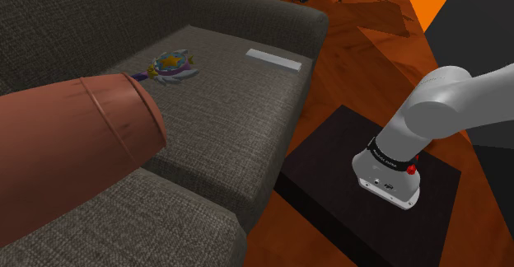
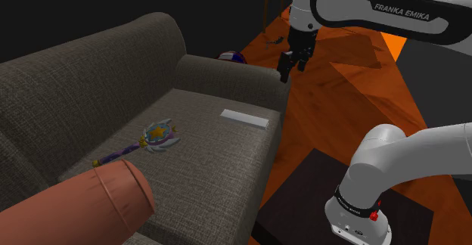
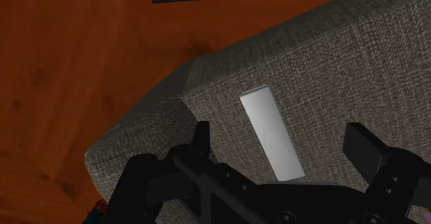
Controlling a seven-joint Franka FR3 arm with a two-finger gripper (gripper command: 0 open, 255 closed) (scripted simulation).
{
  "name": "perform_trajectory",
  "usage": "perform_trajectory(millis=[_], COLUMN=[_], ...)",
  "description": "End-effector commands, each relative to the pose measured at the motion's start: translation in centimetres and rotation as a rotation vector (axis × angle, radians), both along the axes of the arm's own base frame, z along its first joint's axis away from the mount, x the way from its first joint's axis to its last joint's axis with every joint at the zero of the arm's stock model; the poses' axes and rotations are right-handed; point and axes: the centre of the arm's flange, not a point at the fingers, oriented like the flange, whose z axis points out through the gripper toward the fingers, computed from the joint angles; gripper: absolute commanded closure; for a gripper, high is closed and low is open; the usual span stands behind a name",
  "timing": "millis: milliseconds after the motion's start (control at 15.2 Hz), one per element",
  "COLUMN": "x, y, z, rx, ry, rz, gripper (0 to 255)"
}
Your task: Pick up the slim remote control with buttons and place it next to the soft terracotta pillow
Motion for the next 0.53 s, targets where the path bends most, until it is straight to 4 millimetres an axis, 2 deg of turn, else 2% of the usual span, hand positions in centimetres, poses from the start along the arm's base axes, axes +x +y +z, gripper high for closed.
perform_trajectory(millis=[0, 462], x=[0.0, 6.7], y=[0.0, -0.6], z=[0.0, -6.8], rx=[0.0, 0.031], ry=[0.0, 0.037], rz=[0.0, 0.075], gripper=[0, 0])
